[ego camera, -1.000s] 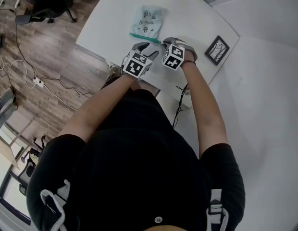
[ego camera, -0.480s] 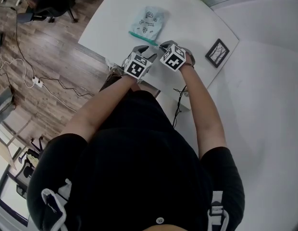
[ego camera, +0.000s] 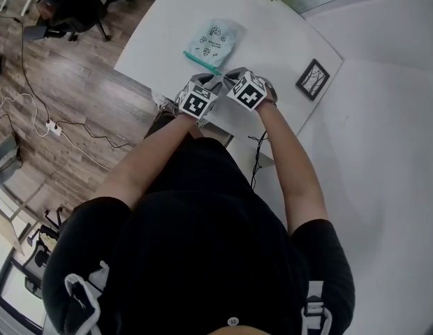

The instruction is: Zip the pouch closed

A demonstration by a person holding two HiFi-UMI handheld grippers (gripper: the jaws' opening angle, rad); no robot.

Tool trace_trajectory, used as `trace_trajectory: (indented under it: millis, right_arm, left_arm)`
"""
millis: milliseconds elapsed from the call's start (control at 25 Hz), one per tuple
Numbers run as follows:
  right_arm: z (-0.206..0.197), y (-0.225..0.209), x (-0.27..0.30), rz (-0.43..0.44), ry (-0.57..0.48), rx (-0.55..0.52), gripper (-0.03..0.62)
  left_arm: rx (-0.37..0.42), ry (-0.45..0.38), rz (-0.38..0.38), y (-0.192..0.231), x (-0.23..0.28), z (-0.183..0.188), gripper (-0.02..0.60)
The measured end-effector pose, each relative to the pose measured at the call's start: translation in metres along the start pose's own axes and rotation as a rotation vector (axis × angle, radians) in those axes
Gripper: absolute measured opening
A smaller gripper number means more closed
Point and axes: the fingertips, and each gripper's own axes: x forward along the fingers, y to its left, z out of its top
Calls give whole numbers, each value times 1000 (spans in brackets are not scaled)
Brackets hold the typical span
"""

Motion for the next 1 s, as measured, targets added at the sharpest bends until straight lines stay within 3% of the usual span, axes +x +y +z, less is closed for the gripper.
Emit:
trace_trajectory:
  millis: [240, 440, 1000]
  right_arm:
    - [4, 12, -1, 13, -14, 36, 23]
    - [3, 13, -2, -4, -12, 39, 23]
    - [-1, 11, -8, -70, 14, -7, 18]
  left_arm:
    - [2, 0, -1, -2, -5, -4, 14]
    - [33, 10, 10, -3, -6, -4, 11]
    - [7, 17, 14, -2, -5, 1, 9]
